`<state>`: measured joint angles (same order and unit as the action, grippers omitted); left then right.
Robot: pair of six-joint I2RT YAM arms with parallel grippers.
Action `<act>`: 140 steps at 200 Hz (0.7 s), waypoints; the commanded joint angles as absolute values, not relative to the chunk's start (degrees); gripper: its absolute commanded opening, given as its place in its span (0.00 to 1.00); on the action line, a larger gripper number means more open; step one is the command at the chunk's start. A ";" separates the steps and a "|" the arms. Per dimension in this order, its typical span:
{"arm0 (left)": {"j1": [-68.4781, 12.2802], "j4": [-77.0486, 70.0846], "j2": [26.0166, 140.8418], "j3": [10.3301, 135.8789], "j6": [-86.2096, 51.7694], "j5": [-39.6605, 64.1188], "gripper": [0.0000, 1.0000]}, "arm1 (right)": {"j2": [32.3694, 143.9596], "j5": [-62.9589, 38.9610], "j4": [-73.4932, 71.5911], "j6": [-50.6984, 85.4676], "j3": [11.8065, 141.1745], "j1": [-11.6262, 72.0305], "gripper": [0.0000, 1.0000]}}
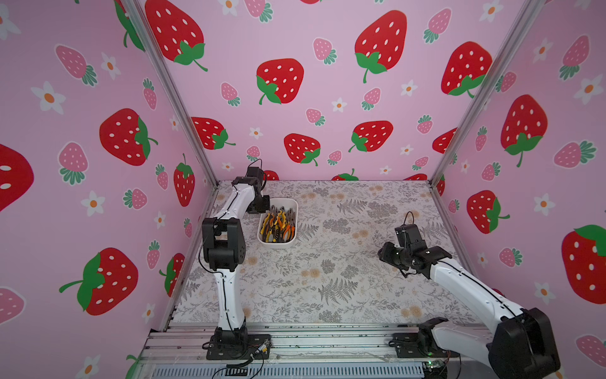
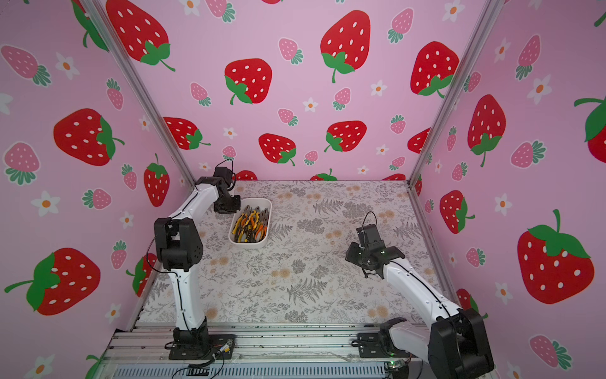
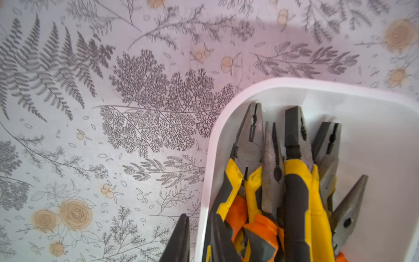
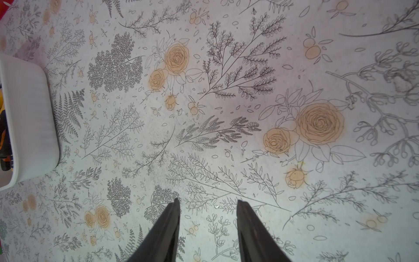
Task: Take the pliers out of the storage box
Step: Move the storage box to the center of the board.
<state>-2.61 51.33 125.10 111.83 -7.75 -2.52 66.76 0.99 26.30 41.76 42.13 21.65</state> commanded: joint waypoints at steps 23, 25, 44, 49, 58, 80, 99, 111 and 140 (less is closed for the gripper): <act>-2.47 51.46 123.59 112.44 -8.73 -2.69 0.24 | 67.11 0.57 26.17 41.14 42.54 21.98 0.46; -2.53 51.38 123.36 112.31 -8.80 -2.58 0.24 | 67.12 0.63 26.23 41.14 42.54 21.97 0.46; -2.71 49.88 120.16 110.66 -10.13 -1.38 0.25 | 67.08 0.66 26.28 41.13 42.60 21.97 0.46; -2.80 49.37 119.13 110.13 -10.60 -0.97 0.25 | 67.22 0.70 26.28 41.13 42.63 21.97 0.46; -2.81 48.84 117.29 109.36 -11.49 0.07 0.26 | 67.17 0.70 26.28 41.13 42.64 21.97 0.46; -3.14 47.32 111.94 107.22 -13.97 3.16 0.30 | 66.93 0.79 26.28 41.17 42.57 21.97 0.46; -3.75 45.25 107.02 104.40 -15.85 5.11 0.33 | 66.55 0.86 26.31 41.22 42.45 22.06 0.46; -4.06 44.96 104.63 103.26 -16.61 6.17 0.33 | 66.31 0.85 26.36 41.18 42.36 22.12 0.46; -4.22 42.22 98.57 97.14 -19.18 10.05 0.37 | 66.26 0.79 27.14 40.49 43.28 22.48 0.46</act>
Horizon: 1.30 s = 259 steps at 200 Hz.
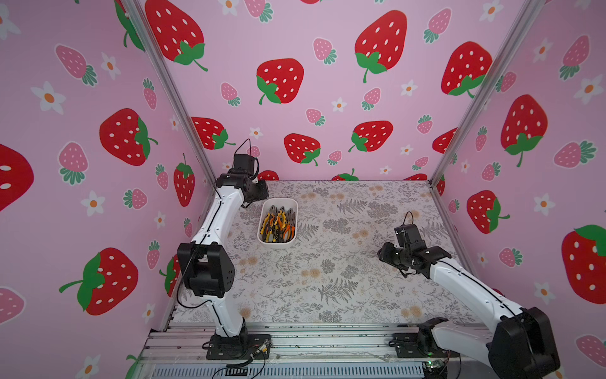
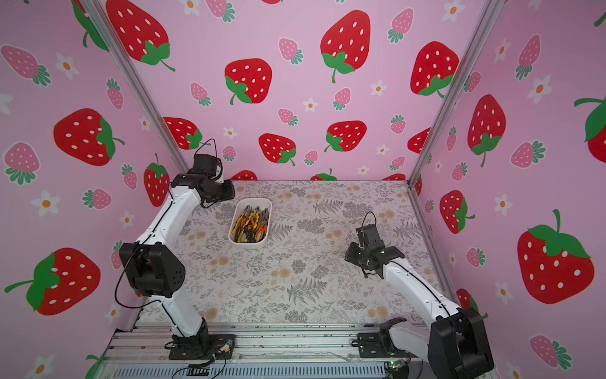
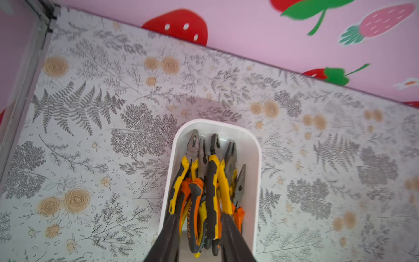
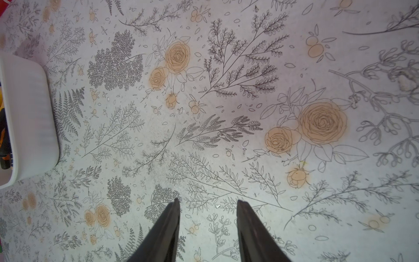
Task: Take the pliers out of the storage box
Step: Move the storage box to the center of the board, then pick up the pliers from the storage box.
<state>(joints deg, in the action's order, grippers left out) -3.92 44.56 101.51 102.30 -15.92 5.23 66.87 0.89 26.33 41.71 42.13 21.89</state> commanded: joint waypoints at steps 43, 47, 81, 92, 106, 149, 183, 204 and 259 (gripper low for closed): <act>-4.55 34.32 87.11 82.39 -22.17 12.13 0.50 | 69.55 -0.39 25.36 40.43 46.20 25.54 0.46; -4.60 33.73 85.70 81.05 -22.44 11.90 0.51 | 70.57 -0.63 25.50 40.43 47.15 26.00 0.46; -5.19 31.14 78.04 73.00 -23.48 12.31 0.55 | 80.57 -2.08 28.49 38.45 60.74 32.04 0.46; -5.59 32.11 77.76 72.80 -22.61 12.23 0.55 | 83.65 -2.61 29.96 37.69 65.69 33.56 0.47; -6.66 34.58 79.16 74.37 -20.45 11.60 0.55 | 86.50 -2.54 31.36 37.27 71.08 35.06 0.47; -13.48 44.55 87.97 85.34 -10.64 0.46 0.42 | 87.81 -0.04 32.22 39.18 74.99 37.00 0.49; -16.06 49.49 95.87 92.72 -5.49 -8.71 0.38 | 84.47 0.26 30.58 41.06 69.43 37.53 0.49; -16.76 51.40 100.36 95.87 -3.47 -12.75 0.37 | 82.30 0.52 29.01 41.92 66.12 37.59 0.49; -17.46 53.44 109.91 100.30 -2.85 -14.30 0.35 | 80.03 1.40 28.82 42.00 62.50 37.59 0.50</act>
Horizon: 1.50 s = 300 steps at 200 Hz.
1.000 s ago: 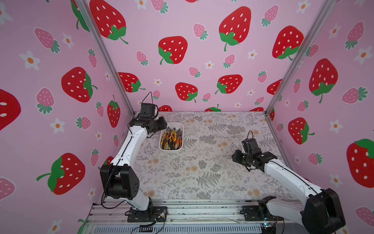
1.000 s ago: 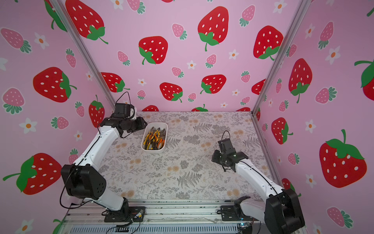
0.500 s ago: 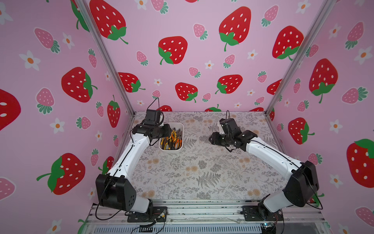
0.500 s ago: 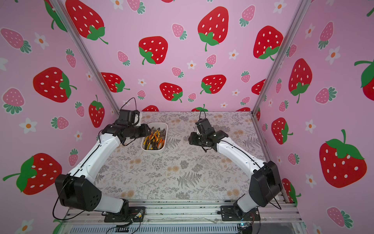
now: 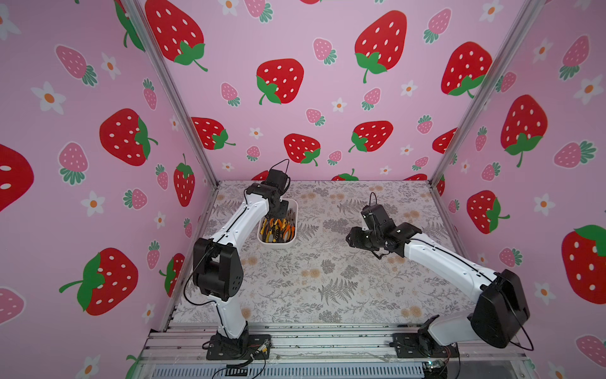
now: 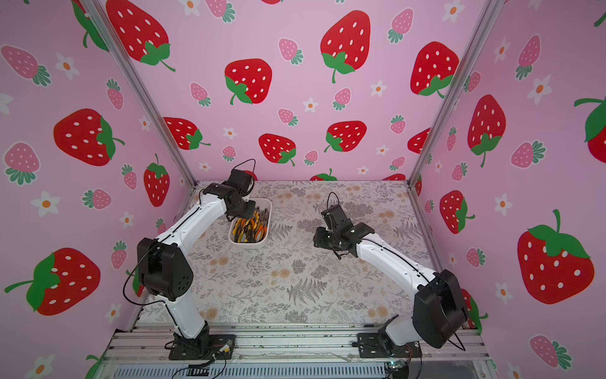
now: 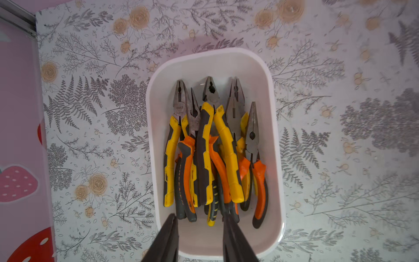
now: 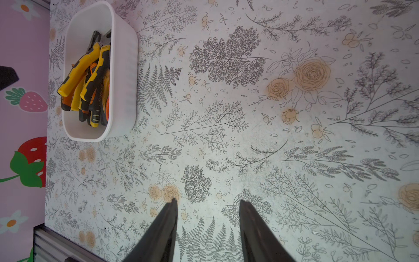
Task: Take the pliers out of the storage box
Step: Pick up the pliers from the storage box.
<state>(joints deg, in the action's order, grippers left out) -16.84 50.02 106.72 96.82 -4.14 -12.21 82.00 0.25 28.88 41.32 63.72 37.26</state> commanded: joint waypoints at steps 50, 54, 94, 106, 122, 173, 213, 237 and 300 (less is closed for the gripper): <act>-17.58 53.70 114.37 102.32 -2.77 -15.86 0.35 | 78.84 1.67 29.00 41.83 61.01 37.44 0.50; -17.58 53.89 114.78 102.58 -2.80 -15.87 0.35 | 78.68 1.66 28.93 41.84 60.92 37.44 0.50; -17.58 54.10 117.04 103.16 -2.97 -16.52 0.35 | 78.54 1.58 28.92 41.56 60.73 37.30 0.51; -17.57 54.05 117.55 103.22 -2.88 -16.70 0.35 | 78.45 1.58 28.92 41.43 60.73 37.28 0.51; -17.53 54.38 118.44 103.65 -2.81 -16.85 0.35 | 78.48 1.42 28.92 41.23 60.64 37.13 0.51; -17.41 55.19 120.39 105.33 -2.54 -17.11 0.30 | 78.91 1.48 28.82 40.98 60.38 37.08 0.51; -17.16 55.54 121.03 105.73 -2.56 -16.97 0.25 | 78.95 1.50 28.72 41.00 60.21 36.96 0.51; -16.88 55.72 121.03 105.54 -2.65 -16.88 0.22 | 78.93 1.56 28.69 41.00 60.06 36.97 0.51; -16.09 55.27 120.84 103.98 -2.84 -16.03 0.23 | 78.83 1.39 27.81 41.64 58.94 36.89 0.51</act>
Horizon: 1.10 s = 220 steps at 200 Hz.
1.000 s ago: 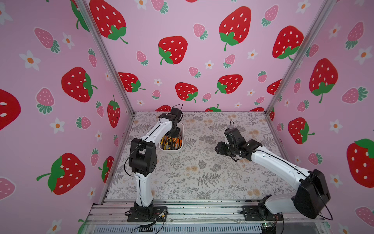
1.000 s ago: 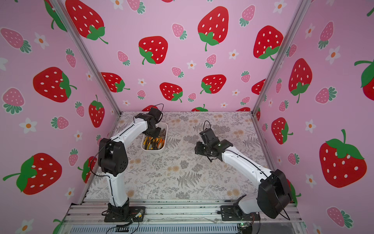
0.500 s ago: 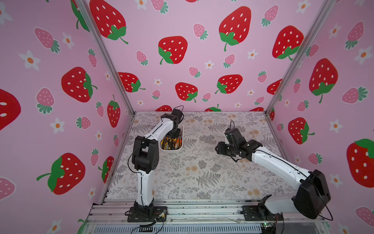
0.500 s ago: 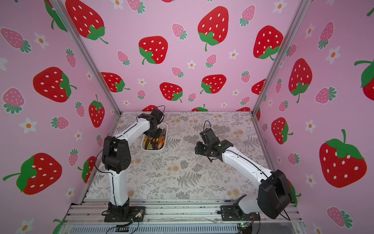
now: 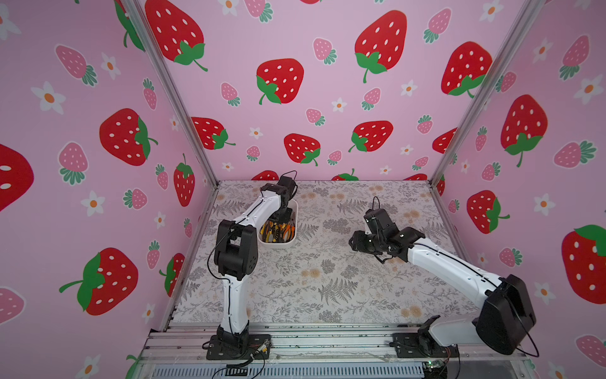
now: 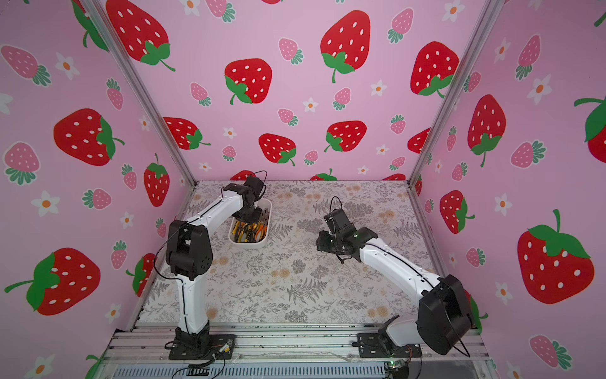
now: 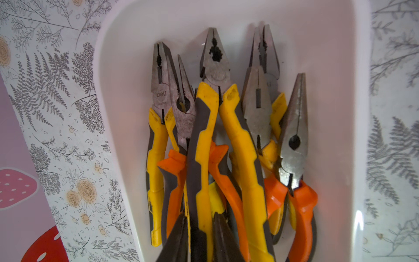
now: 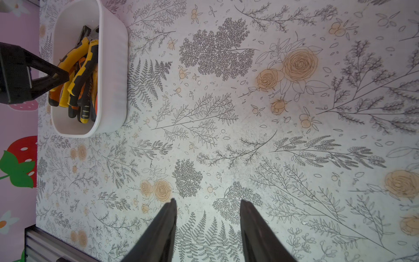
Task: Take the pliers out of the storage box
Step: Pick up the pliers from the storage box.
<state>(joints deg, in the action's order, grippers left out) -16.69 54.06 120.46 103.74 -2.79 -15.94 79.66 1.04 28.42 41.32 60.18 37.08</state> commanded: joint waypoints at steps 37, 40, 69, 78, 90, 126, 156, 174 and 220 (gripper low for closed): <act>-15.73 55.29 120.76 103.54 -2.71 -14.76 0.17 | 78.52 1.23 27.68 41.92 58.45 36.91 0.51; -15.63 55.28 120.76 103.49 -2.72 -14.58 0.15 | 78.35 1.25 27.65 41.92 58.37 36.85 0.51; -15.29 54.70 119.83 102.63 -2.91 -13.80 0.07 | 77.84 1.57 27.67 41.84 58.01 36.86 0.50; -15.20 54.50 119.39 102.34 -2.87 -13.82 0.00 | 77.75 1.61 27.73 41.84 57.92 36.84 0.50; -15.20 54.14 118.54 101.81 -2.84 -13.84 0.00 | 77.56 1.84 27.81 41.75 57.92 36.90 0.50; -15.12 53.57 115.70 100.38 -2.64 -13.37 0.00 | 76.92 2.74 28.62 41.31 57.87 36.89 0.50; -15.12 52.24 112.20 98.08 -3.72 -14.00 0.00 | 76.13 3.46 29.48 40.70 57.92 36.91 0.50; -15.20 49.13 108.06 94.52 -4.85 -14.23 0.00 | 75.52 4.08 30.29 40.61 57.99 36.89 0.50; -16.67 43.34 95.17 86.40 -6.75 -11.92 0.00 | 74.80 4.43 31.99 40.43 59.96 37.00 0.50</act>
<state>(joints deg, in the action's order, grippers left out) -15.68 48.80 102.41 88.03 -4.91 -12.75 75.99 3.40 29.43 41.06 58.43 37.08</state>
